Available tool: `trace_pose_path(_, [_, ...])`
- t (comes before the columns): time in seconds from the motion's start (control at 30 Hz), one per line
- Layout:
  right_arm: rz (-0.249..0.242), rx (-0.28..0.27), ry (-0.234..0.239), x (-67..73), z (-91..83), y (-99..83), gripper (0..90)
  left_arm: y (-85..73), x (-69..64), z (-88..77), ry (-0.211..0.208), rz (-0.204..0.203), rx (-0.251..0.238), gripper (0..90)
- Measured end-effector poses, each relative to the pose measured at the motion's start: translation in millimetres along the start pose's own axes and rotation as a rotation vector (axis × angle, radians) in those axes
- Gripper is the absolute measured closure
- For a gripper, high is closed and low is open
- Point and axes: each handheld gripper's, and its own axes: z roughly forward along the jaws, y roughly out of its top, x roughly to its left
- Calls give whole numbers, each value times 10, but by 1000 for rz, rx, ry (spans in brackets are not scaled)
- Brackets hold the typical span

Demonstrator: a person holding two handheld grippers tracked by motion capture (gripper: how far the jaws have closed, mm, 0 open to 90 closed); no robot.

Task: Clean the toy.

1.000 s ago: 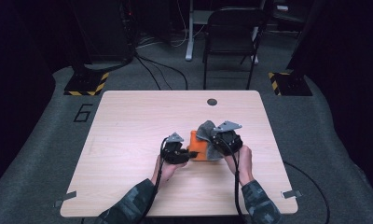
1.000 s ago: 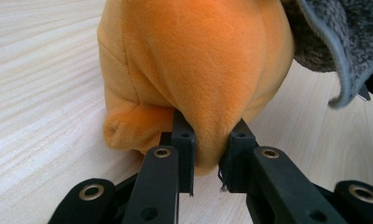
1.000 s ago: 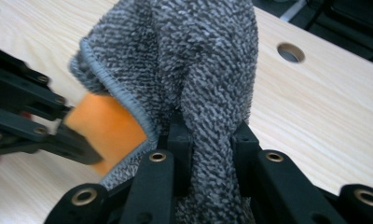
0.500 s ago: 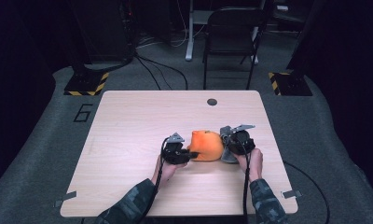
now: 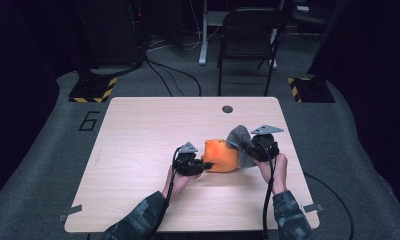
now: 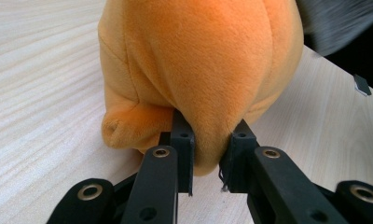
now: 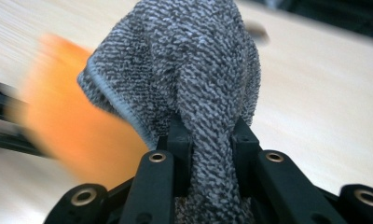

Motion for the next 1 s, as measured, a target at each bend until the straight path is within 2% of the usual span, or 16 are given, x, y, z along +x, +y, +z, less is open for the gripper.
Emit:
trace_pose_path(0.1, [-75, -39, 44, 261, -119, 134, 751, 0, 0, 4, 2, 11, -6, 776])
trace_pose_path(0.13, [-95, -44, 62, 352, -120, 155, 751, -3, -10, 6, 2, -2, -10, 776])
trace_pose_path(0.2, [-157, -23, 75, 513, -65, 165, 749, -2, -1, -2, 5, 17, 1, 776])
trace_pose_path(0.27, [-171, 18, 66, 626, 60, 125, 747, -5, 5, 2, 4, 10, -1, 776])
trace_pose_path(0.3, [-183, 45, 43, 645, 118, 90, 747, -10, 14, 5, 3, 5, -1, 776])
trace_pose_path(0.33, [-208, 45, 21, 633, 171, 60, 748, -15, 22, 8, 0, -2, 0, 776])
trace_pose_path(0.37, [-208, 52, 19, 610, 195, 40, 748, -17, 23, 7, -4, -6, 6, 775])
trace_pose_path(0.43, [-174, 42, 30, 544, 202, 31, 747, -9, 18, 15, 0, 14, -1, 774])
trace_pose_path(0.47, [-176, 40, 29, 503, 199, 28, 747, -9, 14, 18, 2, 17, -3, 774])
trace_pose_path(0.57, [-132, 46, 25, 404, 203, -6, 747, -10, 5, 24, -2, 6, -5, 774])
trace_pose_path(0.73, [-75, 67, 9, 206, 236, -67, 746, -9, 11, 23, -7, 4, -2, 774])
trace_pose_path(0.87, [-10, 90, 12, 45, 302, -155, 747, -7, 9, 31, -10, 10, -3, 774])
trace_pose_path(0.93, [-3, 99, 0, -31, 343, -196, 747, -7, 8, 31, -8, 10, -3, 774])
trace_pose_path(1.0, [27, 122, -6, -107, 400, -262, 748, -6, 11, 33, -13, 13, -4, 773])
